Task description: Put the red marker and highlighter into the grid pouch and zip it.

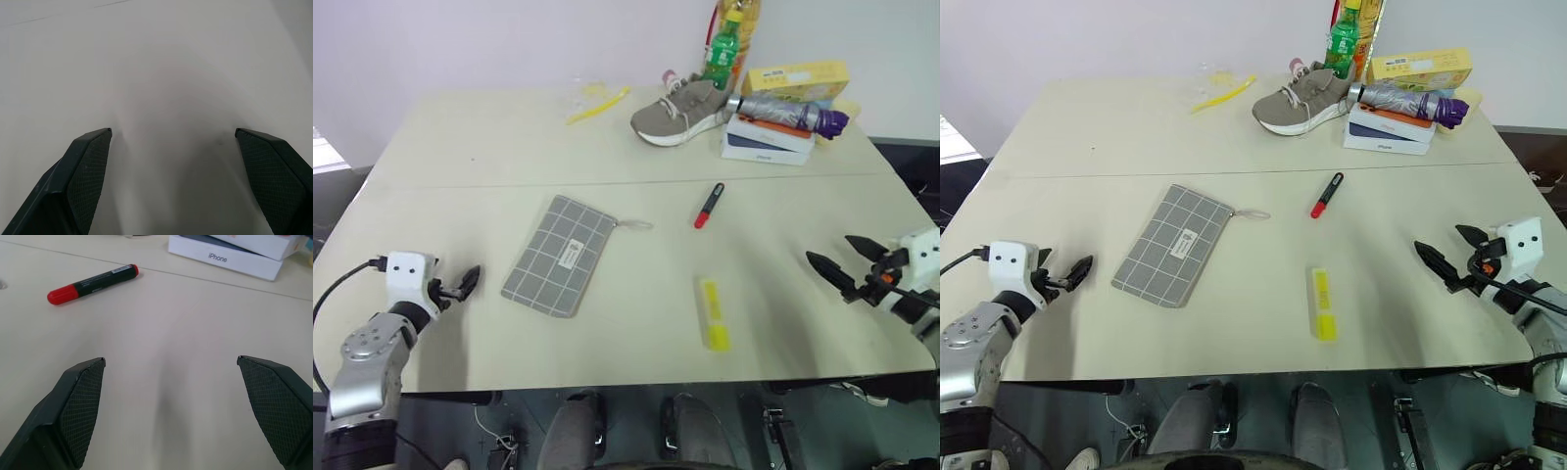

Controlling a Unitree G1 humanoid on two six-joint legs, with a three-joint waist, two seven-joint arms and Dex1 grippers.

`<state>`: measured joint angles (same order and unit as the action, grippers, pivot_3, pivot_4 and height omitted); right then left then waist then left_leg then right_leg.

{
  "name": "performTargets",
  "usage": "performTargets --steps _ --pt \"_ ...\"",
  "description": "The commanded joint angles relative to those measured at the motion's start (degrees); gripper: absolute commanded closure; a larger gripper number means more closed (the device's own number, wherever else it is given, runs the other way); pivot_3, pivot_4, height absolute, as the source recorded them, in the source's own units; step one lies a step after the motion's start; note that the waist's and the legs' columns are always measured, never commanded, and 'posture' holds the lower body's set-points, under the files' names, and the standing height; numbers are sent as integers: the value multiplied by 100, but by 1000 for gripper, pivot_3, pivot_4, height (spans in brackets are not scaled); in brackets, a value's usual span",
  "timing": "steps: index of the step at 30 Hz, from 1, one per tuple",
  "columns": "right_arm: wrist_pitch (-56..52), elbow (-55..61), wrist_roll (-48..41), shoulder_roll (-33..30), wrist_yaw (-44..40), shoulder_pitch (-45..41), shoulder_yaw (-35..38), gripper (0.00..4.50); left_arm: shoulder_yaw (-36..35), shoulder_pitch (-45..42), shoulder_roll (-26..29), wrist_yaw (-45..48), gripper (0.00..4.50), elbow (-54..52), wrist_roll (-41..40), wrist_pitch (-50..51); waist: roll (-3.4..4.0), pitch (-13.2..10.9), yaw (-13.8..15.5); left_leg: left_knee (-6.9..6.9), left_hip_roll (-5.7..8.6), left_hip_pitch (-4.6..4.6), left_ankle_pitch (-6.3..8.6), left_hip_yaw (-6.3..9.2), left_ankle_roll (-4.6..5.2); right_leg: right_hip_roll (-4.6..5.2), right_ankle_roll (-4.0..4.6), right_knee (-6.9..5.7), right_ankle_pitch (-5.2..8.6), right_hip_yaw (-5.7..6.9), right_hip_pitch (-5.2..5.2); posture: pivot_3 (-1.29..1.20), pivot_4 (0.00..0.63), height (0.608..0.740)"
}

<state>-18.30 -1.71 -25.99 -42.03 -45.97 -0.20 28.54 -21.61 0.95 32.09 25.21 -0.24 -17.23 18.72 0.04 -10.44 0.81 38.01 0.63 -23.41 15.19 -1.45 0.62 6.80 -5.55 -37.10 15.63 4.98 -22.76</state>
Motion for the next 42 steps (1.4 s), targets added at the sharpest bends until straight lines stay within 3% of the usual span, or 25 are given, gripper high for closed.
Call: performTargets --steps 1,12,21,28,38,41,42 --pt "108 120 -35 -28 -8 -22 47 3 -74 -55 12 -66 213 -193 -17 24 0 0 0 0 0 0 0 0 0 0 0 0 0 0 0 0 150 733" --pt "88 262 45 45 240 -261 -227 3 -95 -43 -121 -98 213 -308 -44 -162 0 0 -4 0 0 0 0 0 0 0 0 0 0 0 -1 0 150 733" --pt "-223 1002 17 438 608 -872 -1023 3 40 43 -217 181 213 -1449 -258 -433 0 0 0 0 -1 -1 0 0 0 1 1 1 0 -1 -2 0 150 733" --pt "-511 1625 -62 830 861 -1156 -1531 3 210 -133 -132 491 213 -1503 -348 -296 0 0 -1 0 0 -2 0 1 0 -1 1 2 0 0 -1 0 150 733" --pt "-979 1632 173 1898 1343 -2145 -2889 3 378 462 204 1449 213 -1776 -459 -569 0 -1 -30 -1 -5 -3 0 1 0 -7 4 0 0 -1 -10 0 150 733" --pt "-1222 892 782 2356 1627 -2750 -3676 841 397 652 277 1532 0 -1838 -377 -641 0 -1 -38 -1 -5 -3 0 0 0 -5 7 0 -1 -1 -11 0 150 733" --pt "-1207 698 913 2501 1617 -2911 -3892 1393 400 722 304 1563 0 -1887 -351 -676 0 -1 -44 -1 -5 -3 0 0 -1 -5 10 0 -4 -2 -13 0 150 733"
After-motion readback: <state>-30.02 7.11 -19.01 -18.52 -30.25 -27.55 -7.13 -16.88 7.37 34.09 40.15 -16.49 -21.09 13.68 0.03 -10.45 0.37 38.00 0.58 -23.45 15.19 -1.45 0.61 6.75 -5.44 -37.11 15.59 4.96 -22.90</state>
